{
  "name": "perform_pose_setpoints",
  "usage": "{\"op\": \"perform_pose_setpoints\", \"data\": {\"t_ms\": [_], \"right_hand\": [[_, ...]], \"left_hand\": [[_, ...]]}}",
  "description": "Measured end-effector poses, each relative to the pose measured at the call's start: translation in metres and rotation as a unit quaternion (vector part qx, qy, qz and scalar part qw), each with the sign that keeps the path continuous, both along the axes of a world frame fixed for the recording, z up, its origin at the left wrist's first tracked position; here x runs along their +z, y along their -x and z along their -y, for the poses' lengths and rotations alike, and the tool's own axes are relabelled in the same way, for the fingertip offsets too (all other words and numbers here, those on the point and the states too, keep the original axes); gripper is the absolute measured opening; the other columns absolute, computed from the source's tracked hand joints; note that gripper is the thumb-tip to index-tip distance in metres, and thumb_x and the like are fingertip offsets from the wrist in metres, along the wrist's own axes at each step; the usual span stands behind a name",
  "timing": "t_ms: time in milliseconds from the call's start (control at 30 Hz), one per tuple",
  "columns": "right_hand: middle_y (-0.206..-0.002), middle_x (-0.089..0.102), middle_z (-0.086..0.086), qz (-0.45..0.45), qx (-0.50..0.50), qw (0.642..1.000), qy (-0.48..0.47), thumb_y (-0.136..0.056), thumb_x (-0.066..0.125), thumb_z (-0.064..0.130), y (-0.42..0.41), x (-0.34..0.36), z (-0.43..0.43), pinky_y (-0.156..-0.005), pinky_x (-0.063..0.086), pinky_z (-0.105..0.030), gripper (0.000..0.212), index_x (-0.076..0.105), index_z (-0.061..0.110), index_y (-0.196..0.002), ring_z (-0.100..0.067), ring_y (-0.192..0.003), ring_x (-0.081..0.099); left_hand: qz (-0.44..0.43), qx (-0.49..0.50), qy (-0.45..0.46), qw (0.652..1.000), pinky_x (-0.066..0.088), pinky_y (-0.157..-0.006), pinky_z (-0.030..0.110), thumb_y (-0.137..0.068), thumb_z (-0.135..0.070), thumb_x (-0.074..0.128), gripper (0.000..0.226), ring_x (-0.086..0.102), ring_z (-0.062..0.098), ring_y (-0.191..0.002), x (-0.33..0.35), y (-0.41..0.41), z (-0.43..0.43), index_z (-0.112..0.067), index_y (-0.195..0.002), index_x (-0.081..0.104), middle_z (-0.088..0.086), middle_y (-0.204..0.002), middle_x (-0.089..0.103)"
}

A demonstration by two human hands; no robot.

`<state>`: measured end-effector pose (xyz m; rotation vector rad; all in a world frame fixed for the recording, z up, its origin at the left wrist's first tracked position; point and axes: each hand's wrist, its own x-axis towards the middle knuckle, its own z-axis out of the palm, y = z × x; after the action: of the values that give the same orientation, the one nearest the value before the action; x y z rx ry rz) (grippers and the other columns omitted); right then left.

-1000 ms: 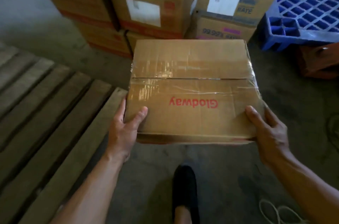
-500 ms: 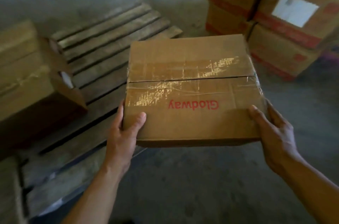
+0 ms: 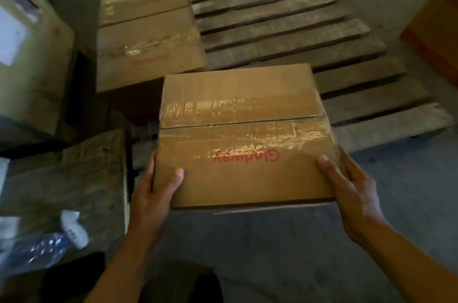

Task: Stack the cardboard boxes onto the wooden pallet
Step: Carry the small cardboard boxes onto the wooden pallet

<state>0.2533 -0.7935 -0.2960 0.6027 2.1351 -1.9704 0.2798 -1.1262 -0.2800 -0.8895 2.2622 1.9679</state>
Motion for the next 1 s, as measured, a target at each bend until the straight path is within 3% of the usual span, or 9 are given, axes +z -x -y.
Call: {"op": "perform_pose_setpoints", "data": {"t_ms": [100,167,333,433,533,633,733,900,1000], "right_hand": [[-0.116,0.060,0.020,0.000,0.032,0.999,-0.001,-0.078,0.068,0.065,0.004,-0.005,0.055,-0.074,0.053,-0.030,0.038,0.049,0.074,-0.110,-0.011,-0.104,0.062],[-0.119,0.059,0.017,-0.002,0.048,0.999,0.004,-0.077,0.068,0.067,0.005,-0.011,0.089,-0.076,0.053,-0.031,0.051,0.050,0.061,-0.125,-0.011,-0.106,0.061],[-0.127,0.059,0.012,0.016,0.071,0.997,0.010,-0.071,0.070,0.071,0.009,-0.029,0.162,-0.080,0.055,-0.034,0.077,0.045,0.049,-0.141,-0.012,-0.109,0.061],[-0.117,0.062,0.021,0.021,0.068,0.997,0.006,-0.076,0.072,0.065,0.013,-0.041,0.192,-0.073,0.057,-0.027,0.066,0.048,0.054,-0.136,-0.008,-0.103,0.064],[-0.109,0.064,0.024,0.023,0.058,0.998,-0.011,-0.071,0.072,0.071,0.020,-0.049,0.207,-0.076,0.058,-0.032,0.058,0.053,0.061,-0.125,-0.007,-0.098,0.066],[-0.123,0.064,0.009,0.024,0.039,0.998,-0.035,-0.073,0.072,0.068,0.029,-0.057,0.208,-0.090,0.056,-0.046,0.079,0.048,0.041,-0.143,-0.017,-0.107,0.065],[-0.134,0.059,-0.001,0.028,0.018,0.999,-0.037,-0.075,0.073,0.063,0.037,-0.061,0.205,-0.098,0.051,-0.054,0.081,0.046,0.036,-0.146,-0.025,-0.115,0.061],[-0.136,0.059,-0.002,0.027,0.018,0.998,-0.050,-0.076,0.072,0.062,0.053,-0.066,0.203,-0.100,0.050,-0.055,0.079,0.048,0.033,-0.145,-0.026,-0.119,0.060],[-0.133,0.060,-0.001,0.022,0.015,0.998,-0.062,-0.077,0.072,0.063,0.060,-0.068,0.200,-0.098,0.051,-0.054,0.076,0.050,0.033,-0.143,-0.024,-0.117,0.061]], "left_hand": [[-0.013,0.021,-0.006,1.000,0.053,-0.078,0.034,-0.075,-0.052,0.073,0.062,0.064,0.005,-0.105,-0.004,-0.018,0.048,-0.066,-0.128,0.046,-0.027,-0.119,0.063],[-0.017,0.036,-0.008,0.999,0.048,-0.082,0.030,-0.077,-0.051,0.075,0.062,0.060,0.007,-0.113,-0.008,-0.029,0.079,-0.062,-0.132,0.046,-0.022,-0.127,0.060],[-0.011,0.071,-0.021,0.997,0.049,-0.093,0.040,-0.079,-0.049,0.073,0.060,0.064,0.008,-0.112,-0.026,-0.045,0.152,-0.060,-0.133,0.047,-0.018,-0.130,0.062],[-0.013,0.068,-0.026,0.997,0.050,-0.092,0.042,-0.080,-0.050,0.074,0.059,0.065,0.007,-0.110,-0.040,-0.046,0.182,-0.059,-0.133,0.048,-0.018,-0.128,0.064],[-0.014,0.074,-0.038,0.996,0.049,-0.098,0.049,-0.076,-0.052,0.074,0.068,0.061,0.013,-0.118,-0.053,-0.039,0.197,-0.055,-0.138,0.044,-0.015,-0.133,0.060],[-0.029,0.061,-0.034,0.997,0.049,-0.099,0.047,-0.076,-0.050,0.075,0.070,0.060,0.012,-0.120,-0.063,-0.024,0.199,-0.056,-0.138,0.043,-0.016,-0.134,0.060],[-0.040,0.067,-0.045,0.996,0.048,-0.102,0.045,-0.073,-0.050,0.077,0.075,0.059,0.012,-0.121,-0.073,-0.011,0.199,-0.050,-0.141,0.044,-0.015,-0.134,0.060],[-0.050,0.047,-0.050,0.996,0.052,-0.095,0.036,-0.083,-0.045,0.073,0.070,0.061,0.006,-0.117,-0.085,0.002,0.193,-0.048,-0.144,0.040,-0.018,-0.132,0.060],[-0.055,0.040,-0.046,0.997,0.051,-0.098,0.041,-0.083,-0.046,0.073,0.070,0.060,0.009,-0.120,-0.088,0.007,0.190,-0.046,-0.145,0.040,-0.014,-0.134,0.060]]}}
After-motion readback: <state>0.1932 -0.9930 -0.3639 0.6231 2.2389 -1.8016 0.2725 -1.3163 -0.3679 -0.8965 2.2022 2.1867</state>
